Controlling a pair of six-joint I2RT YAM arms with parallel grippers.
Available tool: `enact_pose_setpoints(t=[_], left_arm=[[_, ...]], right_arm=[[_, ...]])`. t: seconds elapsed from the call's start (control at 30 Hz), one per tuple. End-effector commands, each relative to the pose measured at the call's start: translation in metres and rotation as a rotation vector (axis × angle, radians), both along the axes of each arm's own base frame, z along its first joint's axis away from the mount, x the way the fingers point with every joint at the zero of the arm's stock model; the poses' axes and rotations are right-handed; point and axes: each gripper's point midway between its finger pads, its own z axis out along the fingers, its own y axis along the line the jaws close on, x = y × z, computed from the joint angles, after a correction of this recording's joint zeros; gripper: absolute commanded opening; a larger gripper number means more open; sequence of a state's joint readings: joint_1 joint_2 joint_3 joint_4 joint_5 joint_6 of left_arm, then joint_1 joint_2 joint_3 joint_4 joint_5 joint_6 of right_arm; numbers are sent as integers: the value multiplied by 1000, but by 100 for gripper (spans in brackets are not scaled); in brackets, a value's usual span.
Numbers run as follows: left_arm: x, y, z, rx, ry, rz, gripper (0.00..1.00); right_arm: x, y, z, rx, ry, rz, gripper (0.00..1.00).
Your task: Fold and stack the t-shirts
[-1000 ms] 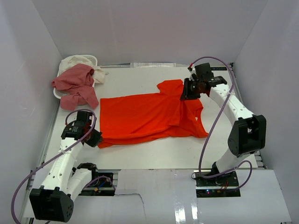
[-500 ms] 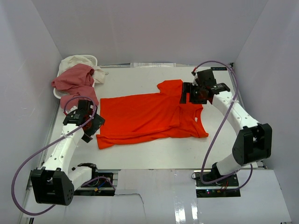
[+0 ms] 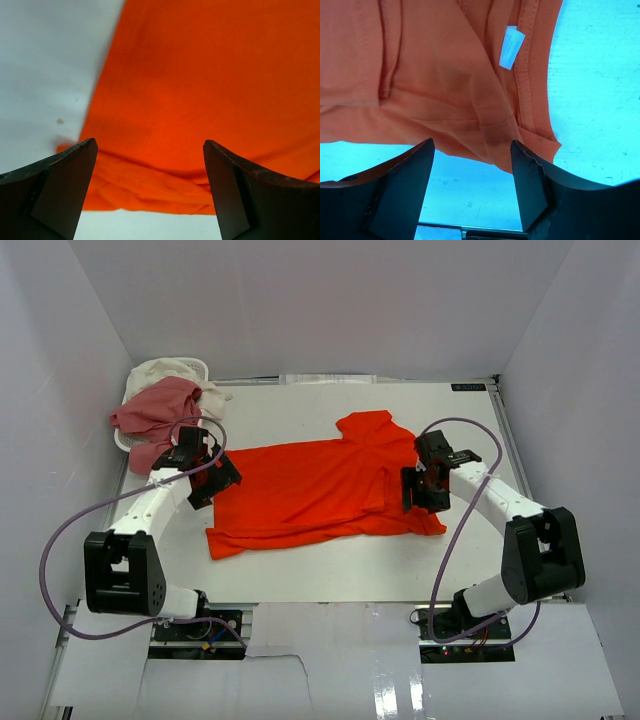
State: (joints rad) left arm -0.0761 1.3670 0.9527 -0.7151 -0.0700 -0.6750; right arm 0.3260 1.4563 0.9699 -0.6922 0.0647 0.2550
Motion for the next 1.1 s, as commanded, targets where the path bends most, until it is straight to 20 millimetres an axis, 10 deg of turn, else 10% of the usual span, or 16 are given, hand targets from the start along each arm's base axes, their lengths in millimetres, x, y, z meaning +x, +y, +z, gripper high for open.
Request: enact_pose_setpoints(t=[0.0,0.2,0.57,0.87,0.97,1.07], left_arm=[[50,-20,31,-44,-199,-160,98],[87,-37,7,-95,-149,-204,98],[150,-72,-35,-45,-28,-292,92],[199,-58,-58,91,32,-310,93],[216,-55,-63,83,43,-306,94],[226,-51,-64,58,35,-288,94]], right_arm=[[13,-5,-6,-49,-27,-20,69],[29,-4,-31,-86,19,-22,66],[19,-25,-47,-181,106,-100,12],[2,-41,-42,-218,102,-168,20],[12,-37,-43,-210,100,-171,29],[30,-31,-33,-191,73,-173,58]])
